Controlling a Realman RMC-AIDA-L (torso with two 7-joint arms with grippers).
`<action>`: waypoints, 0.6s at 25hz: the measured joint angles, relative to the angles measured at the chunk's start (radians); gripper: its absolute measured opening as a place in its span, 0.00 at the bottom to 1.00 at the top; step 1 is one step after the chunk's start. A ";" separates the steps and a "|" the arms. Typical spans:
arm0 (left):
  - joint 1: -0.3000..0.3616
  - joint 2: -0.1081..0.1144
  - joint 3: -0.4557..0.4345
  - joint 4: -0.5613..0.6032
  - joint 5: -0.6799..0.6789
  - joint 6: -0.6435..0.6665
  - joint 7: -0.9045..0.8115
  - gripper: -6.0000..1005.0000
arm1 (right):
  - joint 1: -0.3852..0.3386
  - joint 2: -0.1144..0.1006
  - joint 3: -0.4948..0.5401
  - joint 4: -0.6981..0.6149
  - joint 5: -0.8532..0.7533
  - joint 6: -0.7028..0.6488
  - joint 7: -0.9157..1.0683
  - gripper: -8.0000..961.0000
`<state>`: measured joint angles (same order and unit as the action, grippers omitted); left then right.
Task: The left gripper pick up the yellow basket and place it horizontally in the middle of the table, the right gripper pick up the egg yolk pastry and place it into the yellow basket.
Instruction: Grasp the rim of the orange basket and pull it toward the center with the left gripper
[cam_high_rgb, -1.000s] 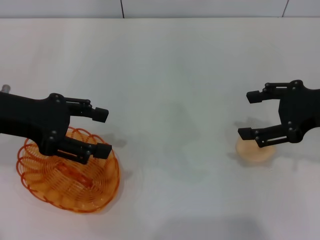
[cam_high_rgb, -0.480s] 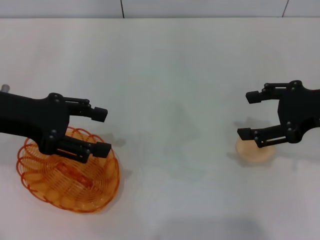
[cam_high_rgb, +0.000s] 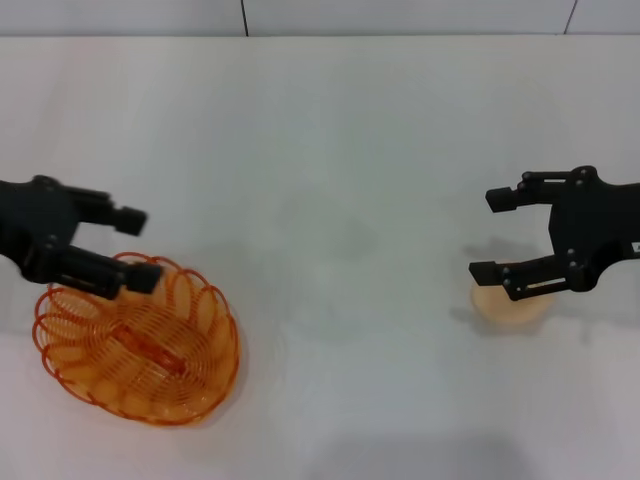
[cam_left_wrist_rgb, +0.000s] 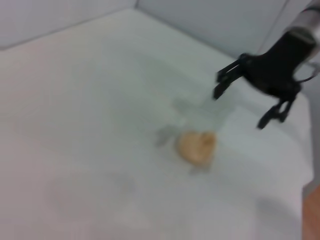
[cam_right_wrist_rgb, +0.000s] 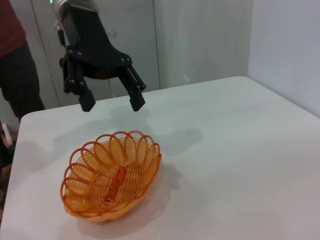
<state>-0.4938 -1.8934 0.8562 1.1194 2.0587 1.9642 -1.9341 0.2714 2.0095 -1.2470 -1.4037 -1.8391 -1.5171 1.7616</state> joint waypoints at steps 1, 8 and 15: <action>-0.002 0.010 0.000 0.001 0.019 0.000 -0.021 0.88 | 0.000 0.000 -0.002 0.000 0.001 0.000 0.000 0.89; -0.011 0.057 -0.017 0.036 0.150 0.002 -0.126 0.88 | 0.002 0.000 -0.006 -0.001 0.008 0.001 -0.002 0.89; -0.032 0.060 -0.063 0.050 0.336 0.000 -0.157 0.88 | 0.002 0.000 -0.007 0.001 0.009 0.003 0.000 0.89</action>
<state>-0.5263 -1.8334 0.7934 1.1695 2.3948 1.9644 -2.0915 0.2731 2.0095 -1.2540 -1.4031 -1.8298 -1.5142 1.7615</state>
